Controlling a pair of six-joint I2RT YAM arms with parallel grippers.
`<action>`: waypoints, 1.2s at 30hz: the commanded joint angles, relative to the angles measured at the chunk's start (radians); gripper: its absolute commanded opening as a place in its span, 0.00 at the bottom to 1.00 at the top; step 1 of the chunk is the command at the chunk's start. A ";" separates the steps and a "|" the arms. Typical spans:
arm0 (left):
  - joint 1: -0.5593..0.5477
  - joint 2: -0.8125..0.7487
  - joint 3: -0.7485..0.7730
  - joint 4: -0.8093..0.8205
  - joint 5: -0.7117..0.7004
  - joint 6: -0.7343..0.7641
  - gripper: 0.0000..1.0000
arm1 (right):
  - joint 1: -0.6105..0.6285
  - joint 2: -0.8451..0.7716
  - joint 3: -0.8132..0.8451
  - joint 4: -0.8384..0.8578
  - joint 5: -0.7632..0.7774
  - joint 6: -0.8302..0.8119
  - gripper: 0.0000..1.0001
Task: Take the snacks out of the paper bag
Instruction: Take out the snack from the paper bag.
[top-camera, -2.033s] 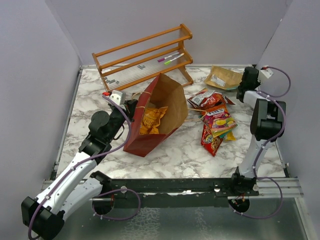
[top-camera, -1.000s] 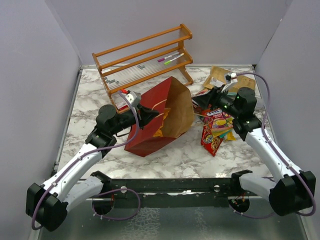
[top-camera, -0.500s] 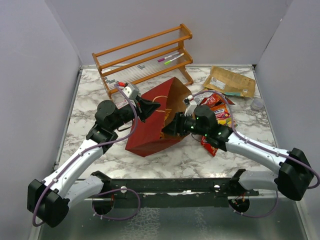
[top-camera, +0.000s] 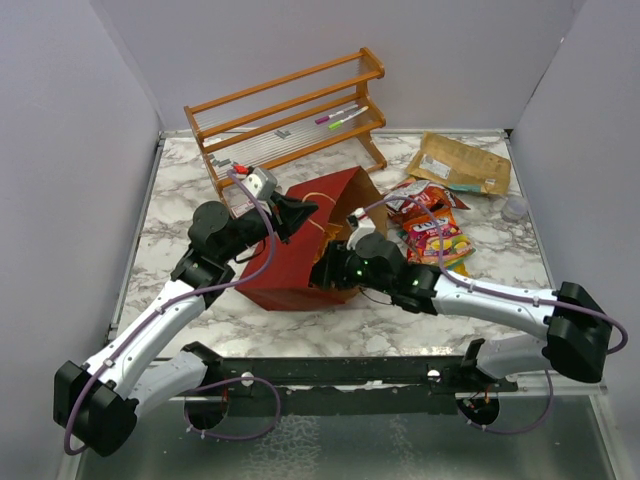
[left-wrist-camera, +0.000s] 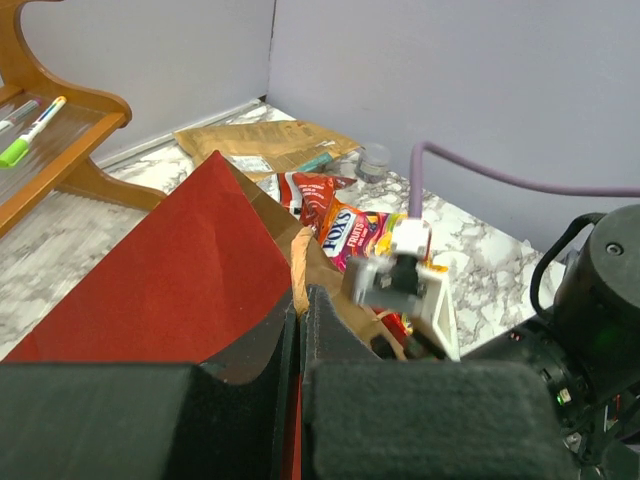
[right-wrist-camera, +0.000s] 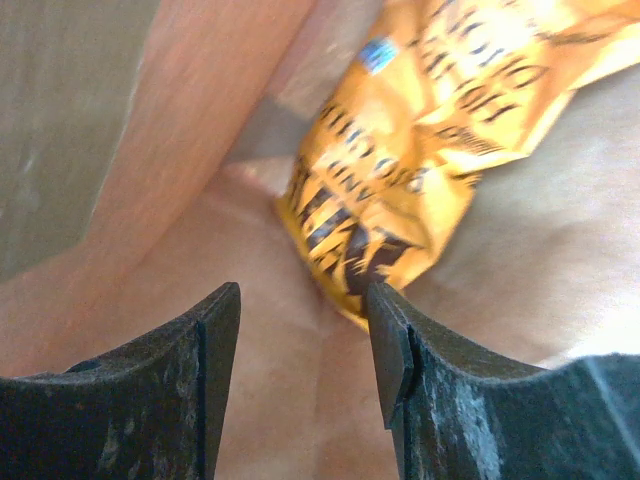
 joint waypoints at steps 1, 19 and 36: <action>-0.003 -0.020 -0.019 0.021 0.044 0.000 0.00 | -0.001 -0.093 -0.016 -0.125 0.361 0.118 0.54; -0.003 -0.031 -0.065 0.068 0.144 -0.050 0.00 | -0.135 0.084 0.095 -0.200 0.381 0.165 0.70; -0.006 0.002 -0.063 0.154 0.170 -0.116 0.00 | -0.171 0.458 0.253 -0.041 0.166 0.368 0.66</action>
